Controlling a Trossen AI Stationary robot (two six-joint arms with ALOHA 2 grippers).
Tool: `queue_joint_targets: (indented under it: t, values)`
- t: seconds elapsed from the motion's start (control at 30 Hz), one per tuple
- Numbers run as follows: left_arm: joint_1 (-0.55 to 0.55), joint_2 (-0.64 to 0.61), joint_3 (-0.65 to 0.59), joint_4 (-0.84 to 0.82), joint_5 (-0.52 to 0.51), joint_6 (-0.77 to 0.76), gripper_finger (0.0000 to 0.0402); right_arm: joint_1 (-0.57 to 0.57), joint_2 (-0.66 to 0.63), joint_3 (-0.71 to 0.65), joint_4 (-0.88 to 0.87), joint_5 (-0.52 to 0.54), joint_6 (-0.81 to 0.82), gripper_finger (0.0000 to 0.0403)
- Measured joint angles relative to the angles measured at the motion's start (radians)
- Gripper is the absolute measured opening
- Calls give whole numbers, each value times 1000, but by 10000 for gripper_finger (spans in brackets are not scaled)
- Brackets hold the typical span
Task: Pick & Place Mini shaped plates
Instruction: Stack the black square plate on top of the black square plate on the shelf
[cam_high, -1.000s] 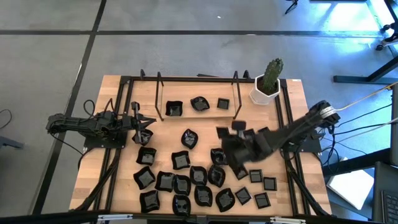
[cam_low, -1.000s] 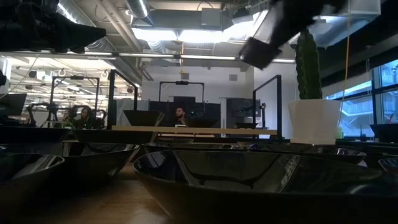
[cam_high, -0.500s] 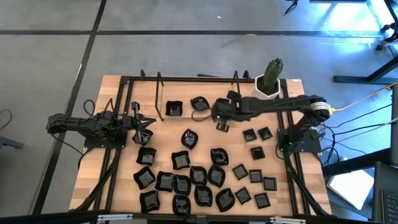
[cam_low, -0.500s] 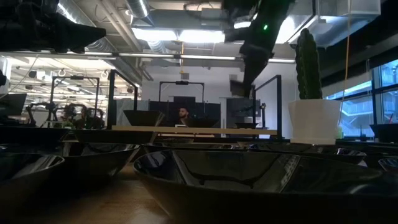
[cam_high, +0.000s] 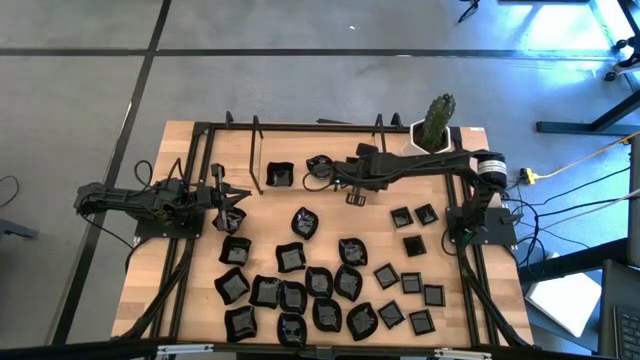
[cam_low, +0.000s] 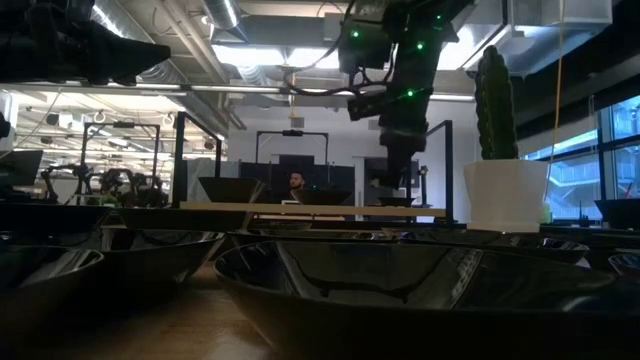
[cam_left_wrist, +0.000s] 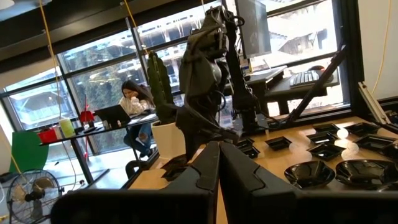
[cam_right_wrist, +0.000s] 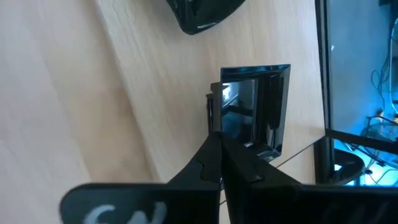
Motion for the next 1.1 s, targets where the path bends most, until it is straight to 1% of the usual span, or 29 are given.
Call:
queue_joint_targets:
  t: [0.27, 0.63, 0.87, 1.03, 1.1]
  values:
    - [0, 0, 0, 0, 0, 0, 8, 0, 13, 0, -7, 55, -27, 3]
    - [0, 0, 0, -3, 0, 0, 8, -3, 26, 0, -3, 58, -47, 4]
    - [0, 0, 0, -4, 0, 0, 4, -12, 70, 0, 1, 76, -52, 4]
    - [0, 0, 0, -4, 0, 0, 8, -20, 74, 0, 4, 128, -47, 4]
    - [0, 0, 0, -4, 0, 0, 8, -20, 74, 0, 4, 130, -50, 4]
